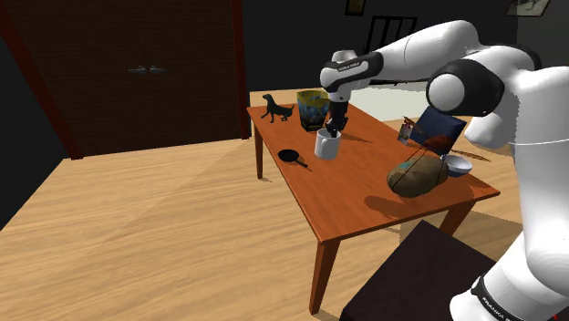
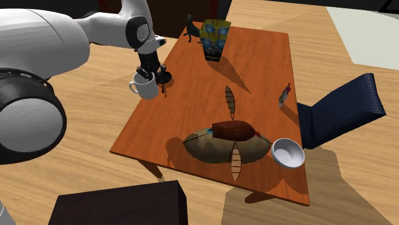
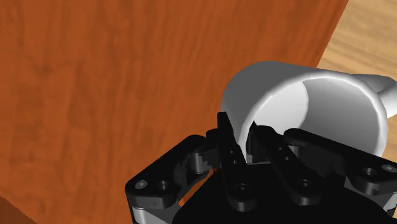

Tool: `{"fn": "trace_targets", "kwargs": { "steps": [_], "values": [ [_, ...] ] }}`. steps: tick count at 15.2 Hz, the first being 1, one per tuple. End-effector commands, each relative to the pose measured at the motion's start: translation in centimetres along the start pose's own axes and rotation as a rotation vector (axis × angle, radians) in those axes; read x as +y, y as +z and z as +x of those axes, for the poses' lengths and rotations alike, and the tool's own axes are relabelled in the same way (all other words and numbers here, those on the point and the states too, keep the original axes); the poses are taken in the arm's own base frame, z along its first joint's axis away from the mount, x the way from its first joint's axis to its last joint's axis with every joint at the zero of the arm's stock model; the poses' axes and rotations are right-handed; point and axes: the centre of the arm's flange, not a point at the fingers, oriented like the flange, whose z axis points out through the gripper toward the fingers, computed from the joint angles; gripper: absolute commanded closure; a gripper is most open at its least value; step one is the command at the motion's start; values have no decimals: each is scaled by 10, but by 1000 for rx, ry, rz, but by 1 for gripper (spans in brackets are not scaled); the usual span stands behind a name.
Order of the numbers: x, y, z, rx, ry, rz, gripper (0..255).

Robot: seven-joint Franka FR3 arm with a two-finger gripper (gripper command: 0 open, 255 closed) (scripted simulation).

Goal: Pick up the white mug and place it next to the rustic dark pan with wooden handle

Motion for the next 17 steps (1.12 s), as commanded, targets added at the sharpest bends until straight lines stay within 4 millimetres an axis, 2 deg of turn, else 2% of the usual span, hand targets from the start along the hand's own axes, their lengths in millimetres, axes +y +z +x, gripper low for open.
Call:
{"fn": "trace_targets", "kwargs": {
  "steps": [1,7,17],
  "values": [
    [-22,-1,16,0,1,0,255],
    [-84,-5,61,0,1,0,255],
    [-83,48,66,0,1,0,255]
  ]
}}
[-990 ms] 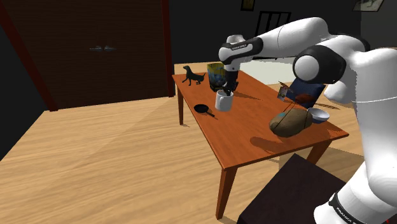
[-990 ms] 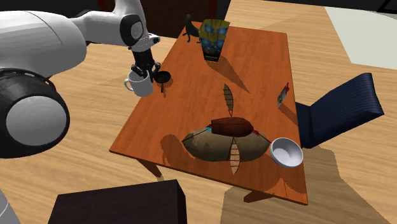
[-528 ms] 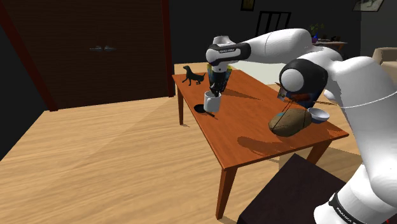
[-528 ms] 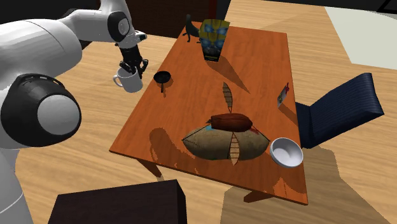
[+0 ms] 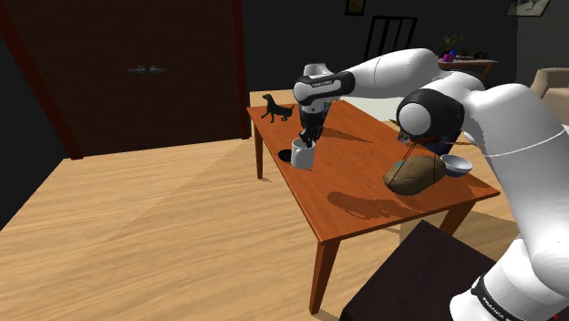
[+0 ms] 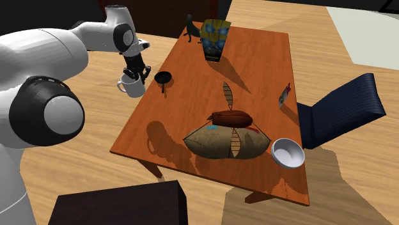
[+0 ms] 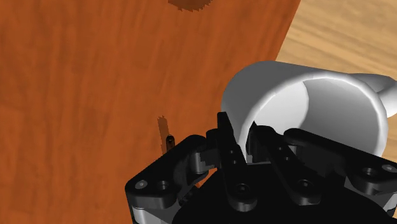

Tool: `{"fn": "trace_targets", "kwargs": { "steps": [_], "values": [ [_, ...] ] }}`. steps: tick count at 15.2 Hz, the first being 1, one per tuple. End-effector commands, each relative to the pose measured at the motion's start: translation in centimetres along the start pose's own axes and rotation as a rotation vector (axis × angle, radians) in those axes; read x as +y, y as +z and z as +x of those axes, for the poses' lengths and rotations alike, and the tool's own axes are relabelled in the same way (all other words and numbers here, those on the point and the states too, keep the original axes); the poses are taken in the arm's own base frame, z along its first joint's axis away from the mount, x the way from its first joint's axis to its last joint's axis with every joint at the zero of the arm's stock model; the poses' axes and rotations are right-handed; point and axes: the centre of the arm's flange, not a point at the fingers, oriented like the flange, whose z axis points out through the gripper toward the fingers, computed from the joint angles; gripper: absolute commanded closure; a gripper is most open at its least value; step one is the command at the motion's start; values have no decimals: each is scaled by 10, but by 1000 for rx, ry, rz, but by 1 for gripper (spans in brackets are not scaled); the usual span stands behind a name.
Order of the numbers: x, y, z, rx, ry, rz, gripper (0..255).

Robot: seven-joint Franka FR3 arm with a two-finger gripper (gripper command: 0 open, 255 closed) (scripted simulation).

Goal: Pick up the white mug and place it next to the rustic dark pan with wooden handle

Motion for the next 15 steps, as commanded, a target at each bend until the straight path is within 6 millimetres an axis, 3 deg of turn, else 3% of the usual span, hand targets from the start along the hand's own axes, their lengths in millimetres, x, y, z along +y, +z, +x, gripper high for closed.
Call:
{"fn": "trace_targets", "kwargs": {
  "steps": [1,15],
  "values": [
    [-1,11,1,1,0,0,255],
    [1,84,8,1,0,0,255]
  ]
}}
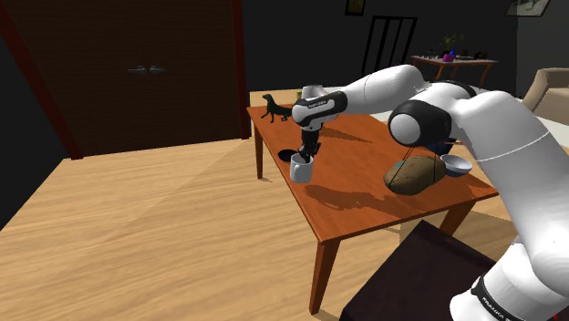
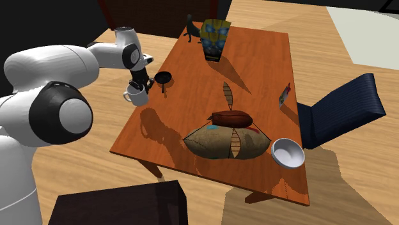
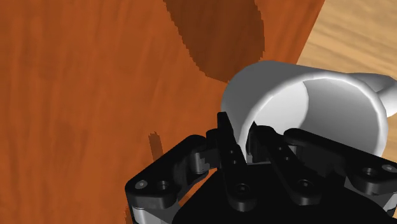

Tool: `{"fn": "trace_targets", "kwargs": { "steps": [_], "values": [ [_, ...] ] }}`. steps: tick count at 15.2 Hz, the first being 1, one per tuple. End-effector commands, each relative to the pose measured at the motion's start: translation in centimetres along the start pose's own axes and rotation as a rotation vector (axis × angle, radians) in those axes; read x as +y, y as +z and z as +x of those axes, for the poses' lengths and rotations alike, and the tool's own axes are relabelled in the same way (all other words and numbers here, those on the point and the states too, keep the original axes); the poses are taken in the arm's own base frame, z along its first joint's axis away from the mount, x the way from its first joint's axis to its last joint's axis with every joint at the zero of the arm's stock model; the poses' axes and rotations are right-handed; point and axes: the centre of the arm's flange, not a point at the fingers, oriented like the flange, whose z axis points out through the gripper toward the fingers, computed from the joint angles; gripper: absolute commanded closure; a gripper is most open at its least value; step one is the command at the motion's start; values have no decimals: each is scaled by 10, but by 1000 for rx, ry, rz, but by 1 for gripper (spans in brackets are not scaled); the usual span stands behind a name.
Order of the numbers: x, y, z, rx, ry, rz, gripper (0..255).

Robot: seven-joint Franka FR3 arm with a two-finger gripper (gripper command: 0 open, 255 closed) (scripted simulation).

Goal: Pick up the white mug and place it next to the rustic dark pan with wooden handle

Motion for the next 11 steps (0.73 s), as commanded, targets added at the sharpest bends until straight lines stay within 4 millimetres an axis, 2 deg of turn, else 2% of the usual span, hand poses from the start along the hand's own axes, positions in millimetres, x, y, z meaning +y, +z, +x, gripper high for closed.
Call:
{"fn": "trace_targets", "kwargs": {
  "steps": [1,6,11],
  "values": [
    [0,12,0,1,0,0,255],
    [1,37,3,1,0,0,255],
    [1,37,3,1,0,0,255]
  ]
}}
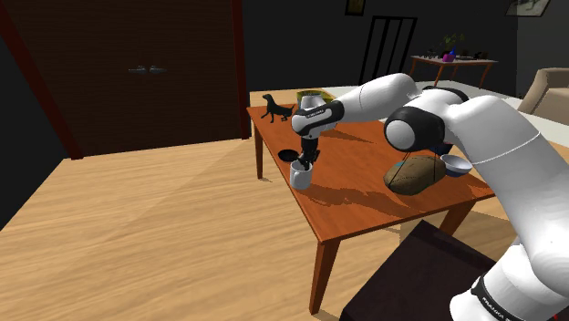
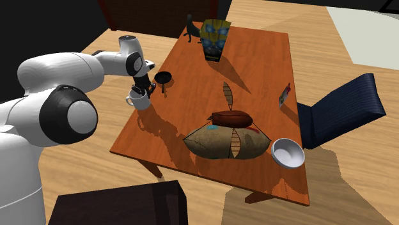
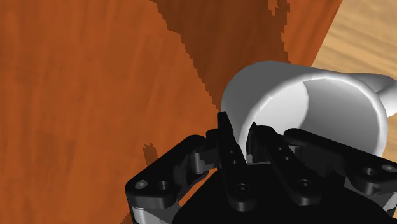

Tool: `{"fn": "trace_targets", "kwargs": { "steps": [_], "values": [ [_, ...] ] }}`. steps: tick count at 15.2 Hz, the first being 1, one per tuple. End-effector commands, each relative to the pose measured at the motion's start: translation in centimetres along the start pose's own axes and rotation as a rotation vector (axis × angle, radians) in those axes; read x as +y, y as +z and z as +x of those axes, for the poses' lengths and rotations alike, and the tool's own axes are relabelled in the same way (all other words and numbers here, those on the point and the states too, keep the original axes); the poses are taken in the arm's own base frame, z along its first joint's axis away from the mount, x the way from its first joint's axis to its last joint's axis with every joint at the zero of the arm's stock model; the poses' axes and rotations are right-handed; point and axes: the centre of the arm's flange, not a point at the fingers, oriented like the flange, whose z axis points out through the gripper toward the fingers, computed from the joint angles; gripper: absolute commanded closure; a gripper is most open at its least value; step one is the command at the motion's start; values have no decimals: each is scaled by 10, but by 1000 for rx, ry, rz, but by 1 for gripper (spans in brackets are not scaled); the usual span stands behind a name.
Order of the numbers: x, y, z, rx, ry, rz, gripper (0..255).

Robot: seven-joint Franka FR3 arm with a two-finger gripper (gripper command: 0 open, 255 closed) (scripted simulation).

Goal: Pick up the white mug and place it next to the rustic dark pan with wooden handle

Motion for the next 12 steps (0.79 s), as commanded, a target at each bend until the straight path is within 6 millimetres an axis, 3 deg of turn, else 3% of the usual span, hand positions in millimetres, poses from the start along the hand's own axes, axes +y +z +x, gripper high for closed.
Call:
{"fn": "trace_targets", "kwargs": {
  "steps": [1,3,4,9,12],
  "values": [
    [0,0,0,1,0,0,255],
    [0,0,0,1,0,0,255],
    [0,0,0,1,0,0,0],
    [0,0,0,1,0,0,0],
    [0,-40,0,1,0,0,0]
  ]
}}
